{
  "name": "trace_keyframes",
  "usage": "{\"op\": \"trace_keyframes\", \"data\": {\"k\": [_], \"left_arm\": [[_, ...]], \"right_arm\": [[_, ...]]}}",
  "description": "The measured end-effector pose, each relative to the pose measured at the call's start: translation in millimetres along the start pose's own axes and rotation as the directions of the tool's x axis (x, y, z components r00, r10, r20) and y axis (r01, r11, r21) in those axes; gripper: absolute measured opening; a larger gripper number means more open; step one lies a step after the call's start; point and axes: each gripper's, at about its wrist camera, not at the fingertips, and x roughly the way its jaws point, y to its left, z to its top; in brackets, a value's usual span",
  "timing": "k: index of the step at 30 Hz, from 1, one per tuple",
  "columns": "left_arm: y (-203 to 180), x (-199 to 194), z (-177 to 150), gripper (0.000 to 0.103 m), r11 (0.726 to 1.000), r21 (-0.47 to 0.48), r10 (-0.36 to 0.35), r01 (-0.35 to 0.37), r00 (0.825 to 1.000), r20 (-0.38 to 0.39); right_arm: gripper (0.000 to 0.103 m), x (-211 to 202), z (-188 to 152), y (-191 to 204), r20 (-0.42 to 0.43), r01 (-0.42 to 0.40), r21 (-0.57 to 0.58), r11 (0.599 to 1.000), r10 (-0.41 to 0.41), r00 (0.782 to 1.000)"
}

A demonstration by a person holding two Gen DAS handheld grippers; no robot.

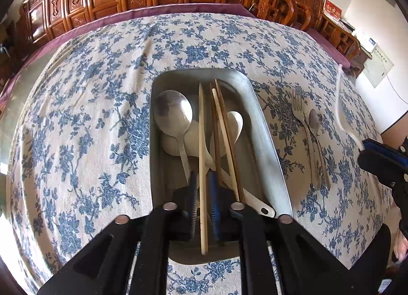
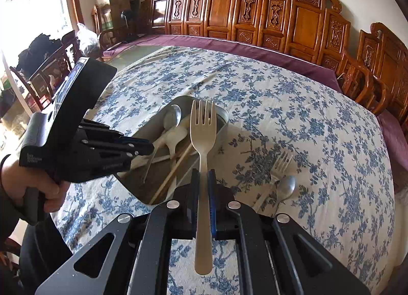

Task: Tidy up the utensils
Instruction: 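Lower the chopstick into the grey tray and open the left tool while the right tool holds the fork, then lower the white plastic fork into the grey tray and open the right tool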

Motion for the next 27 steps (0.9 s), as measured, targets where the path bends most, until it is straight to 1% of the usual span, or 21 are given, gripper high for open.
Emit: {"op": "trace_keyframes", "data": {"k": [2, 4, 6, 11, 14, 19, 27], "left_arm": [[2, -5, 0, 0.015, 1.000, 0.003, 0.005, -0.005, 1.000, 0.015], [5, -12, 0, 0.021, 1.000, -0.002, 0.001, -0.001, 1.000, 0.029], [8, -21, -1, 0.022, 1.000, -0.005, 0.002, -0.002, 0.999, 0.051], [20, -39, -6, 0.023, 1.000, -0.022, 0.012, -0.011, 0.996, 0.087], [28, -49, -9, 0.024, 0.999, -0.027, 0.030, -0.027, 0.994, 0.104], [43, -65, -17, 0.026, 0.998, -0.043, 0.047, -0.042, 0.990, 0.129], [65, -80, -24, 0.026, 0.996, -0.072, 0.067, -0.057, 0.988, 0.142]], "right_arm": [[0.009, 2, 4, 2, 0.003, -0.001, -0.003, 1.000, 0.001, 1.000], [0.009, 5, 8, 4, 0.007, -0.008, 0.002, 1.000, 0.008, 1.000], [0.009, 9, 11, 6, 0.008, -0.014, 0.008, 1.000, 0.014, 1.000], [0.009, 24, 17, 16, 0.001, -0.027, 0.018, 0.999, 0.027, 1.000], [0.009, 36, 23, 23, -0.005, -0.035, 0.024, 0.999, 0.035, 0.999], [0.009, 57, 33, 29, -0.021, -0.056, 0.072, 0.996, 0.057, 0.998], [0.009, 93, 47, 29, -0.047, -0.053, 0.154, 0.987, 0.061, 0.997]]}}
